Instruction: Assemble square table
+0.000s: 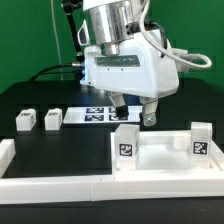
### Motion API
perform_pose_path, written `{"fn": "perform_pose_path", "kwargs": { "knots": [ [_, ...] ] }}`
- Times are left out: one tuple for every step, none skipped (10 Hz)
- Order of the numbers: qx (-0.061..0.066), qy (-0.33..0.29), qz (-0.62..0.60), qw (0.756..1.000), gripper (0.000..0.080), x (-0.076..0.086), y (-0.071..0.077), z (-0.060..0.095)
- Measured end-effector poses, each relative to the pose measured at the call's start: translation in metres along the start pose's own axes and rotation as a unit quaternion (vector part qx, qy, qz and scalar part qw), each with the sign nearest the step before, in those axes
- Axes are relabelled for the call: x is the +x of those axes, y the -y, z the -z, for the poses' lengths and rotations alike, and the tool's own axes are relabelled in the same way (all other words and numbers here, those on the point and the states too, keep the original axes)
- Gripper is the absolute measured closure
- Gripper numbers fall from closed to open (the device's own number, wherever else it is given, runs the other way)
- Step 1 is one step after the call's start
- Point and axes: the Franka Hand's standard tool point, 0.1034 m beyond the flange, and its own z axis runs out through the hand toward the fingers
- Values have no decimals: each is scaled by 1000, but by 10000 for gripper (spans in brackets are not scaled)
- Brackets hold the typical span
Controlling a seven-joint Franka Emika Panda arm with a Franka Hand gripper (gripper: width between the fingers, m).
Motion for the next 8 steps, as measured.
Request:
{"fn": "perform_pose_path", "kwargs": {
  "knots": [
    [-1, 1, 71, 997, 150, 4, -5, 0],
    [-3, -4, 127, 992, 150, 4, -11, 1],
    [-13, -6, 201, 980, 150, 2, -21, -1],
    [-23, -12, 283, 959, 150, 5, -29, -5],
    [-31, -17, 327, 944, 150, 6, -31, -10],
    [-33, -17, 352, 935, 150, 7, -31, -9],
    [-34, -16, 386, 922, 150, 8, -32, -9],
    [-38, -16, 421, 906, 150, 9, -33, -9]
  ]
}}
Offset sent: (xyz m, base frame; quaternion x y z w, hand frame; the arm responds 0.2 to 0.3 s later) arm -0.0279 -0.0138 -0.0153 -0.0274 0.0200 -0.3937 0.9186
